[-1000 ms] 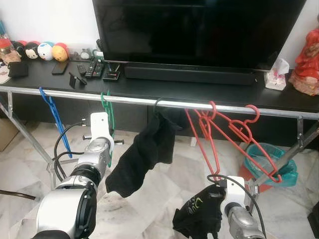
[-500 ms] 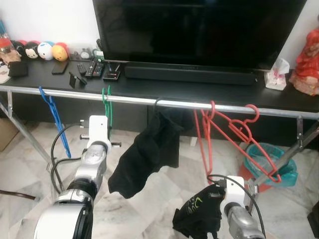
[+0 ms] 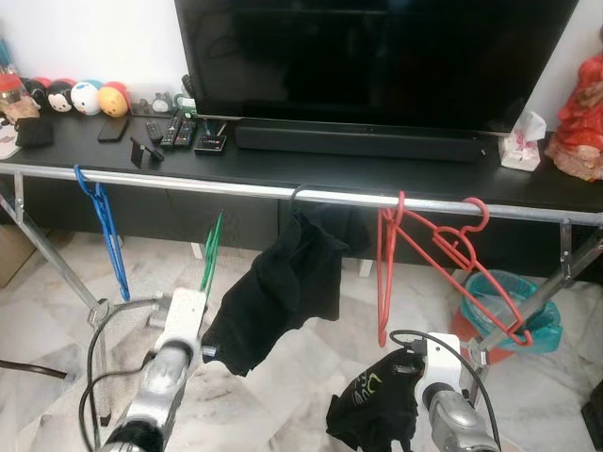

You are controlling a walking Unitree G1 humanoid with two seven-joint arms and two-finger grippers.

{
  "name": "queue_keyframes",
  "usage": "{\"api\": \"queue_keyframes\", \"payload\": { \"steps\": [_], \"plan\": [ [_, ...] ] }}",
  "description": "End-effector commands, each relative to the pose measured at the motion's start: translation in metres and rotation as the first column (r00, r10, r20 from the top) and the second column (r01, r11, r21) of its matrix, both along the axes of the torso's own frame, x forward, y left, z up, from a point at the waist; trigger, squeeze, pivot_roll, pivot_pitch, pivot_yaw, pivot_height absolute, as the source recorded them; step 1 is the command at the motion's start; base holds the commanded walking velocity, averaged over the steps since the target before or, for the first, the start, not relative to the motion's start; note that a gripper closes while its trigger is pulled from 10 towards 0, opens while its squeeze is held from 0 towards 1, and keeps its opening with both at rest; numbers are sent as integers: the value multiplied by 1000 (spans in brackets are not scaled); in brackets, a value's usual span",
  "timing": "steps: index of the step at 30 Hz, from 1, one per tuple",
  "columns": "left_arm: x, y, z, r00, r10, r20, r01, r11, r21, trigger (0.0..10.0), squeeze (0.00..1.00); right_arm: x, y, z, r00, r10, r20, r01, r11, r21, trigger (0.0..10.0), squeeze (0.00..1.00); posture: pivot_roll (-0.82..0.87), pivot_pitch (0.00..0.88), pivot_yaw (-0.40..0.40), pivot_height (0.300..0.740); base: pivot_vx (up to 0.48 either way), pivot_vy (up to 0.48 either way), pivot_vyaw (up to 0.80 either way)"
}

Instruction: Hang hanger

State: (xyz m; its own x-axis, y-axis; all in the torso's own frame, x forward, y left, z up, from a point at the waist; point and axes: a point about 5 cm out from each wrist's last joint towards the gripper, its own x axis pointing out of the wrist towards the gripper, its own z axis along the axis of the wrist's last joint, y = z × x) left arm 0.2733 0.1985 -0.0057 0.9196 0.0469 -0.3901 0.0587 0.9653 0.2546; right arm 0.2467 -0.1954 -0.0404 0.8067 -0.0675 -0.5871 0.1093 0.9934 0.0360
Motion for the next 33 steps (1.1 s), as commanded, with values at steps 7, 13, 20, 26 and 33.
{"api": "queue_keyframes", "payload": {
  "steps": [7,13,20,26,33],
  "plan": [
    [-30,7,-34,971,47,-234,-45,999,11,10000,0,-4,-1,-4,999,-18,-33,18,1000,3,10000,0,110,0,-43,740,0,0,0],
    [-42,5,-46,942,8,-335,5,999,39,10000,0,-8,2,-8,998,3,-63,-3,1000,3,10000,0,225,0,-113,740,0,0,0],
    [-51,12,-52,913,103,-394,-88,995,55,10000,0,-7,3,-8,995,40,-92,-41,999,-12,10000,0,337,0,-213,740,0,0,0],
    [-56,9,-57,894,120,-432,-95,992,79,10000,0,-2,1,-5,995,20,-101,-21,1000,-17,10000,0,407,0,-283,740,0,0,0],
    [-47,3,-53,899,102,-425,-73,994,85,10000,0,-5,-4,-7,992,7,-125,-9,1000,-14,10000,0,495,0,-359,740,0,0,0]
  ]
}}
